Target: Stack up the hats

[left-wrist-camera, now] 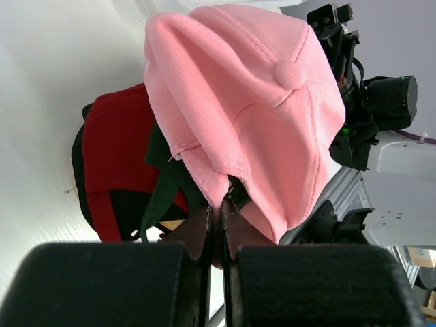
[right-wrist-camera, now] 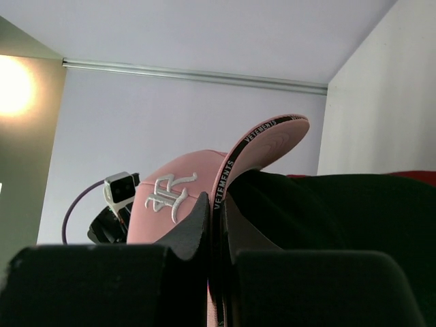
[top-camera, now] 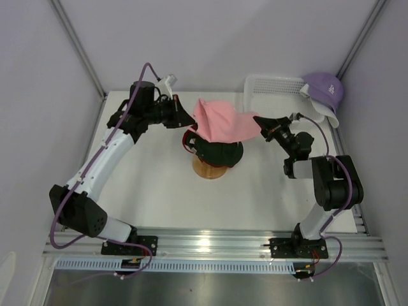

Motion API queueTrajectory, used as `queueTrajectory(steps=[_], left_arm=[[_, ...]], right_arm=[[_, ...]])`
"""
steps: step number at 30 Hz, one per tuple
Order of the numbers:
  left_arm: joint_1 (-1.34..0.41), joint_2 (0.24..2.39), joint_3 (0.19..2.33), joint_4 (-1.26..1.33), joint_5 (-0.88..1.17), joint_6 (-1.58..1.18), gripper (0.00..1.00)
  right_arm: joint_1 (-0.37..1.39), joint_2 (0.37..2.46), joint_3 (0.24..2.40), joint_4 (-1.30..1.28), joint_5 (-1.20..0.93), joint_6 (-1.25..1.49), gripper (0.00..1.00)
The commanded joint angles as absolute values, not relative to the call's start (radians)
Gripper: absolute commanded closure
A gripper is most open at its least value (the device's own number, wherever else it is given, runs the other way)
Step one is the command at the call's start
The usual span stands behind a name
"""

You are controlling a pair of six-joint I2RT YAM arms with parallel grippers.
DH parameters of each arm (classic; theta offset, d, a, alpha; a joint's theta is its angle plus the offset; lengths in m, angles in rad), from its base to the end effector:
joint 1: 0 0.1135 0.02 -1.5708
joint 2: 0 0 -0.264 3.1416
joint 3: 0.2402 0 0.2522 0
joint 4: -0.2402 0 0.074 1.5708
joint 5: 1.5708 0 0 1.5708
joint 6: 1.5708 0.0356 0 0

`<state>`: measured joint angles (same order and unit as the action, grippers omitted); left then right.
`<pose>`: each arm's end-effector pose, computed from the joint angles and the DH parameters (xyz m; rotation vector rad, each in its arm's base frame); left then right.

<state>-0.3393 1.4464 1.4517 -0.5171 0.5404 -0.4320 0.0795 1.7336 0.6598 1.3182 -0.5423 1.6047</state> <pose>0.2985 -0.1248 0.3856 0.2473 2.1535 -1.0202 0.3312 0.0448 0.2126 0.6558 1.4657 1.7247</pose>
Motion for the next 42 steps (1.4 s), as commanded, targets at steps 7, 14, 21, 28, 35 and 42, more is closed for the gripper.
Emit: queueTrajectory(steps=[7, 14, 21, 28, 35, 42], left_arm=[[-0.348, 1.357, 1.494, -0.497, 0.453, -0.377, 0.98], [-0.348, 1.474, 1.683, -0.525, 0.425, -0.371, 0.95], [-0.347, 1.574, 1.813, -0.577, 0.462, -0.367, 0.96], [-0.348, 1.502, 1.697, -0.604, 0.485, -0.328, 0.95], [-0.348, 1.399, 1.563, -0.569, 0.499, -0.362, 0.95], [-0.348, 1.378, 1.483, -0.568, 0.416, -0.371, 0.96]], right_arm=[[0.011, 1.712, 0.630, 1.471, -0.549, 1.522, 1.00], [0.009, 1.747, 0.816, 1.382, -0.555, 1.506, 1.00], [-0.043, 1.707, 0.842, 1.342, -0.589, 1.483, 1.00], [-0.072, 1.494, 0.628, 1.231, -0.627, 1.370, 1.00], [-0.064, 1.309, 0.474, 1.074, -0.598, 1.287, 1.00], [-0.006, 1.275, 0.428, 0.870, -0.499, 1.157, 1.00]])
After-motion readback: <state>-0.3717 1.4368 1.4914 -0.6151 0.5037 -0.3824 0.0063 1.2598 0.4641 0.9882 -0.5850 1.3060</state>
